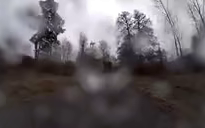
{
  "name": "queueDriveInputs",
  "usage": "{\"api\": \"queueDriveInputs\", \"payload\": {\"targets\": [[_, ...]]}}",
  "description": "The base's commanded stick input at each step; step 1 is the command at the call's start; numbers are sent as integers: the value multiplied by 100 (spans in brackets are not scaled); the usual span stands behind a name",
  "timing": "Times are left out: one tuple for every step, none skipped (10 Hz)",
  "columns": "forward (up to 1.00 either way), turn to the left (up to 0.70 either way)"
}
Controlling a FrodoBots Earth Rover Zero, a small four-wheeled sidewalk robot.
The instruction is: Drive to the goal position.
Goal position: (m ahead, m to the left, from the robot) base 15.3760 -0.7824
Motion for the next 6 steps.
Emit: {"api": "queueDriveInputs", "payload": {"targets": [[100,0],[100,0],[100,0],[100,0],[100,0],[100,0]]}}
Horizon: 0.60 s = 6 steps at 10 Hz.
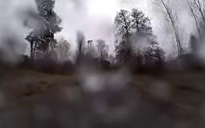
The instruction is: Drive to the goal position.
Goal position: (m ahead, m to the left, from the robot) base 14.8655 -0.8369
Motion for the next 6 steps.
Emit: {"api": "queueDriveInputs", "payload": {"targets": [[100,0],[100,0],[100,0],[100,0],[100,0],[100,0]]}}
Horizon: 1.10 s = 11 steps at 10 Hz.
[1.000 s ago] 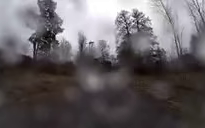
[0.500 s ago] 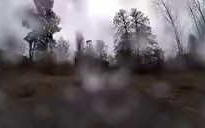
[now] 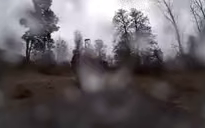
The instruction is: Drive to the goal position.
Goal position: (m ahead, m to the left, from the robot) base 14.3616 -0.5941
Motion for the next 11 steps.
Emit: {"api": "queueDriveInputs", "payload": {"targets": [[100,0],[100,0],[100,0],[100,0],[100,0],[100,0],[100,0],[100,0],[100,0],[100,0],[100,0]]}}
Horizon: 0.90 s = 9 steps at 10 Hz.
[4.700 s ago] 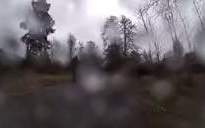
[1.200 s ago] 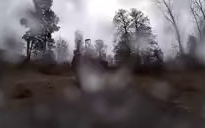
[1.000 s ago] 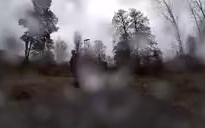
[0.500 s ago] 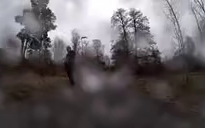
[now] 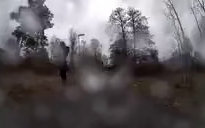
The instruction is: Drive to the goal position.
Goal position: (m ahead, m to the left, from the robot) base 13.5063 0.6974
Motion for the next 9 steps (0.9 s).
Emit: {"api": "queueDriveInputs", "payload": {"targets": [[100,0],[100,0],[100,0],[100,0],[100,0],[100,0],[100,0],[100,0],[100,0]]}}
